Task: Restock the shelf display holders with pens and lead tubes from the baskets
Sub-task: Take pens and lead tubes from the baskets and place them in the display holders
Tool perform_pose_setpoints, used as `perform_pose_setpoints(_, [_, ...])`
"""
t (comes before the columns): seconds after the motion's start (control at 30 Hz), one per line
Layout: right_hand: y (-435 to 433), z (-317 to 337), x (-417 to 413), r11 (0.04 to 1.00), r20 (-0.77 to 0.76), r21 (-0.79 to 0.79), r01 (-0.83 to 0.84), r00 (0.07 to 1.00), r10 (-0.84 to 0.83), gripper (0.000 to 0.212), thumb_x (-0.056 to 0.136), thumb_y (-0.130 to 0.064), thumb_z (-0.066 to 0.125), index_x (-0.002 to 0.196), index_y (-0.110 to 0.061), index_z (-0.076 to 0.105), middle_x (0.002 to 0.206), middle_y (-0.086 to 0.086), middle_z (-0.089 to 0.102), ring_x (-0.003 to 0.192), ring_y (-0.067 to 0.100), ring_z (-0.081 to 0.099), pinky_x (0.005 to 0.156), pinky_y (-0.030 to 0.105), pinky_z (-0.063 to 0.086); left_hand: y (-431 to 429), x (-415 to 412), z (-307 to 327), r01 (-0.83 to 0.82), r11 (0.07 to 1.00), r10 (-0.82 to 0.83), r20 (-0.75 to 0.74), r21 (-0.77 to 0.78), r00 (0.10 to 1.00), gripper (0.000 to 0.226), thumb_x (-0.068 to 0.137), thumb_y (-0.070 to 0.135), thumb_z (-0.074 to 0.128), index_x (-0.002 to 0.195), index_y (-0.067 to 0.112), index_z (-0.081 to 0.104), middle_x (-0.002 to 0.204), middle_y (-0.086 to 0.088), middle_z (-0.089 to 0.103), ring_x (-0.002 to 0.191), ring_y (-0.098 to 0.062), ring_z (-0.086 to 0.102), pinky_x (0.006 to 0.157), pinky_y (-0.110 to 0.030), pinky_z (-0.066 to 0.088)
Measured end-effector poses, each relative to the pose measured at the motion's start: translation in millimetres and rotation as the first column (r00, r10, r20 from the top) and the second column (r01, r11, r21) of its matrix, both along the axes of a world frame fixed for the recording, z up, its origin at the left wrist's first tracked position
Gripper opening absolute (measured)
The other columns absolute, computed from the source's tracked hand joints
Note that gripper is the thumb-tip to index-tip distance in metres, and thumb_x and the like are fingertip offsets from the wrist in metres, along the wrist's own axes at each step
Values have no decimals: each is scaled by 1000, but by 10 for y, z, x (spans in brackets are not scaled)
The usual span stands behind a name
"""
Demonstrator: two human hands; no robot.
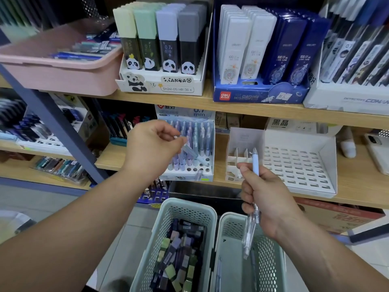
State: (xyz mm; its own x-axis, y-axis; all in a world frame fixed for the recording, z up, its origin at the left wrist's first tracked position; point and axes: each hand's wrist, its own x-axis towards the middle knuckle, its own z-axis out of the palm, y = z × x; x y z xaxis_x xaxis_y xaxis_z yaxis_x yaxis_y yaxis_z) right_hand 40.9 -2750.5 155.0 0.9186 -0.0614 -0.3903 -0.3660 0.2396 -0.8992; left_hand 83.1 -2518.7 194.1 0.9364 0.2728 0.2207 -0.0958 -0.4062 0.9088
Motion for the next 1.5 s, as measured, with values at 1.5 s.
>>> perform_pose_setpoints(1.5, [-20, 261, 18, 919, 54, 322, 225, 965, -255, 14, 103, -12, 52, 109, -13, 65, 72, 9, 67, 66, 23, 69, 65, 40, 60, -671, -638, -296, 459, 812, -580, -418, -361, 699, 14, 97, 15, 65, 86, 9, 71, 82, -9, 76, 52, -15, 60, 46, -25, 46])
